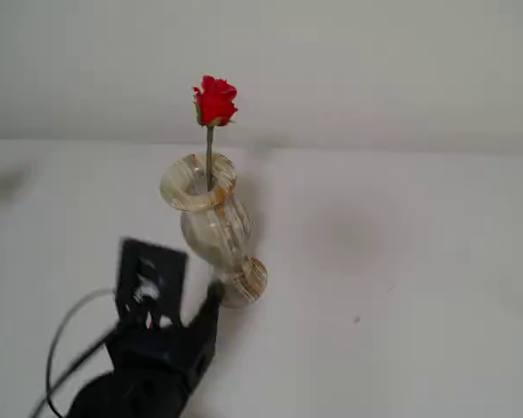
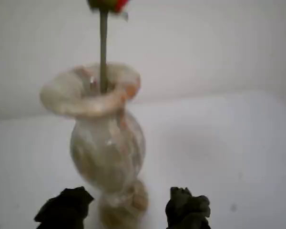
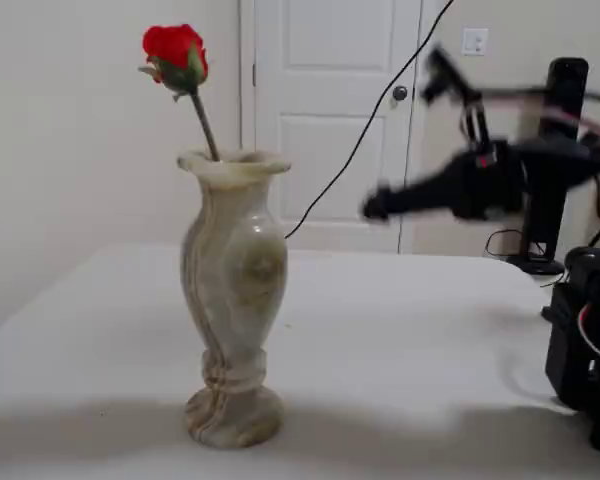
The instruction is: Pick up rose from vase and place it onto the table
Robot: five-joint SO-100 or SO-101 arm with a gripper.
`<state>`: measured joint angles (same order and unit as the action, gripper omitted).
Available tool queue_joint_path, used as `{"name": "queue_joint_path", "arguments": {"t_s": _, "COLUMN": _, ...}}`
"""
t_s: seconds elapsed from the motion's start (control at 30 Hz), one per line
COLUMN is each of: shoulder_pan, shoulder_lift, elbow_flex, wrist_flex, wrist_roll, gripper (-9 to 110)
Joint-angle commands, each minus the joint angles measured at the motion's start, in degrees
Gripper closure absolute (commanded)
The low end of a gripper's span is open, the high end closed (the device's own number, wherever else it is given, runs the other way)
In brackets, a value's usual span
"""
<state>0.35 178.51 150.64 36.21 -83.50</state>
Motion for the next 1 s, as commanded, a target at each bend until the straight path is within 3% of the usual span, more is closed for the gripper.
{"name": "queue_joint_path", "arguments": {"t_s": 0.0, "shoulder_pan": 2.02, "shoulder_lift": -20.92, "elbow_flex": -24.26, "wrist_flex": -5.54, "wrist_roll": -2.55, "gripper": 76}}
{"name": "queue_joint_path", "arguments": {"t_s": 0.33, "shoulder_pan": 0.53, "shoulder_lift": -47.55, "elbow_flex": -52.47, "wrist_flex": -3.96, "wrist_roll": 1.14, "gripper": 77}}
{"name": "queue_joint_path", "arguments": {"t_s": 0.97, "shoulder_pan": -6.86, "shoulder_lift": -61.35, "elbow_flex": -57.39, "wrist_flex": -6.42, "wrist_roll": 9.84, "gripper": 77}}
